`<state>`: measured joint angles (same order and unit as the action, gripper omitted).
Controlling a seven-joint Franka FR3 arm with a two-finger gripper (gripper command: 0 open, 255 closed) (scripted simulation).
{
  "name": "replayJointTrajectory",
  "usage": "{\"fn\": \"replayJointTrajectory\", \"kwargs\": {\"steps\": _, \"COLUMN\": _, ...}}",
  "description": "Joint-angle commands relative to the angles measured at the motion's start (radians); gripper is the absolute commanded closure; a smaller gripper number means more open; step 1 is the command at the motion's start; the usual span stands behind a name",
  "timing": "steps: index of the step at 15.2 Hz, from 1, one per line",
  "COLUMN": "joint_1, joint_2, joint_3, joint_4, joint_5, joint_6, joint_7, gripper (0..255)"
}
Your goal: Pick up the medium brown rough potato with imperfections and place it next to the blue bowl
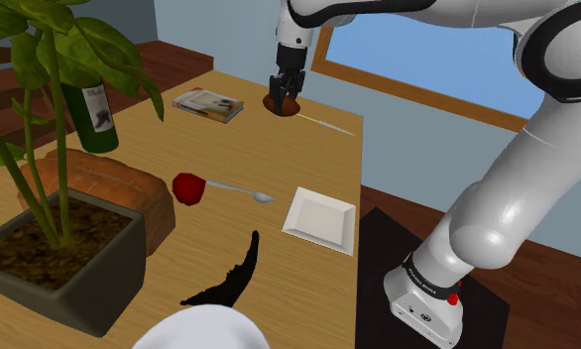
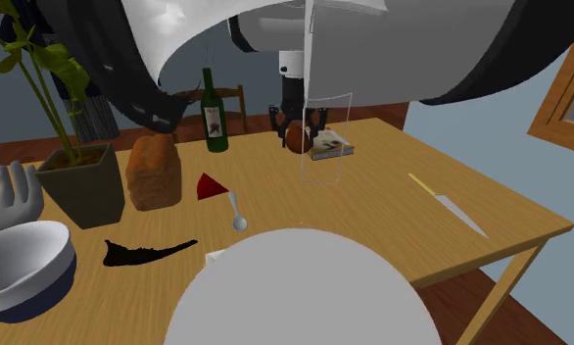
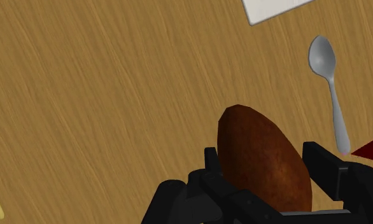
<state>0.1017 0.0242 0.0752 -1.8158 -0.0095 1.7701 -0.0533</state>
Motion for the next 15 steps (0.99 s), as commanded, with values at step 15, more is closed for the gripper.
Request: {"fn": "replayJointTrajectory", "kwargs": {"steps": 15, "joint_1": 0.148, "joint_2": -0.354, "joint_3": 0.168, "joint_4": -0.374, "joint_5": 0.104, "joint_6": 0.029, "joint_7": 0.275, "gripper": 255}}
